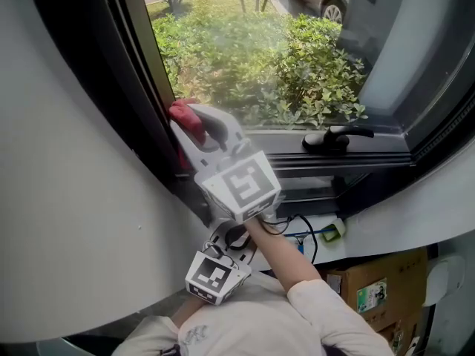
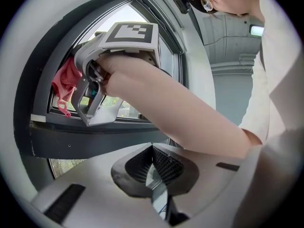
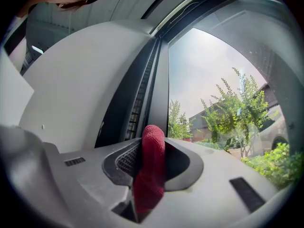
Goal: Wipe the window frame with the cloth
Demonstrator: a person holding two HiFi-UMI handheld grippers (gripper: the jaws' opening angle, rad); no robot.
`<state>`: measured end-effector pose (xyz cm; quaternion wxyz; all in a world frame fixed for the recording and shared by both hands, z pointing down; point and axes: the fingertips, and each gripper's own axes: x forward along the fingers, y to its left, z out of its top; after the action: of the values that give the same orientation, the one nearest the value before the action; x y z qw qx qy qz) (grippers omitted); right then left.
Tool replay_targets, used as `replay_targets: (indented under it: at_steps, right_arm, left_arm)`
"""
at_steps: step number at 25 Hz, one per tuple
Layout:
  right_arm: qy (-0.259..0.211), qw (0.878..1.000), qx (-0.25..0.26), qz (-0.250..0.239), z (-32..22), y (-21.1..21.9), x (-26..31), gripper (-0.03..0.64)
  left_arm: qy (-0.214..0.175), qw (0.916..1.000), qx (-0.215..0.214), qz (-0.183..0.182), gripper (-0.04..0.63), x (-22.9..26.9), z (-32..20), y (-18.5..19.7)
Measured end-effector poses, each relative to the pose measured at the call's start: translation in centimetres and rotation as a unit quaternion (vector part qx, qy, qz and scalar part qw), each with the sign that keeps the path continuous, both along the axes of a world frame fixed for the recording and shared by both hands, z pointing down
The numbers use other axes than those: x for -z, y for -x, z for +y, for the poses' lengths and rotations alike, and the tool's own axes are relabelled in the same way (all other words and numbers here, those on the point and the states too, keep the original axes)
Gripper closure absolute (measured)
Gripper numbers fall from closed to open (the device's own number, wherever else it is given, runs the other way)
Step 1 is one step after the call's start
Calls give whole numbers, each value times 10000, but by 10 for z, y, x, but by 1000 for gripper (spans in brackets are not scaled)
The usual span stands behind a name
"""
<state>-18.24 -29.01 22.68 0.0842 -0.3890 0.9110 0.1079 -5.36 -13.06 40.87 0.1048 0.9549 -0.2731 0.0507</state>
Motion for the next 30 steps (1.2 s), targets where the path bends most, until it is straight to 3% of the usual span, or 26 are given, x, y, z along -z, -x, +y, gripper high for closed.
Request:
replay_targets:
  at_steps: [3,15,30]
  right_arm:
    - [-23,9999,-49,149,0,-1,-5,517]
    - [122,9998,27,126,-1,1,-15,517]
    - [486,9982,17,361,-1,3,-36,517]
  left_arm:
    - [87,9999,63,-1,586,-8,1,2]
    - [-217,9996,183,73,586,18,-5,5]
    - [-116,9998,153,106,586,15,-5,7]
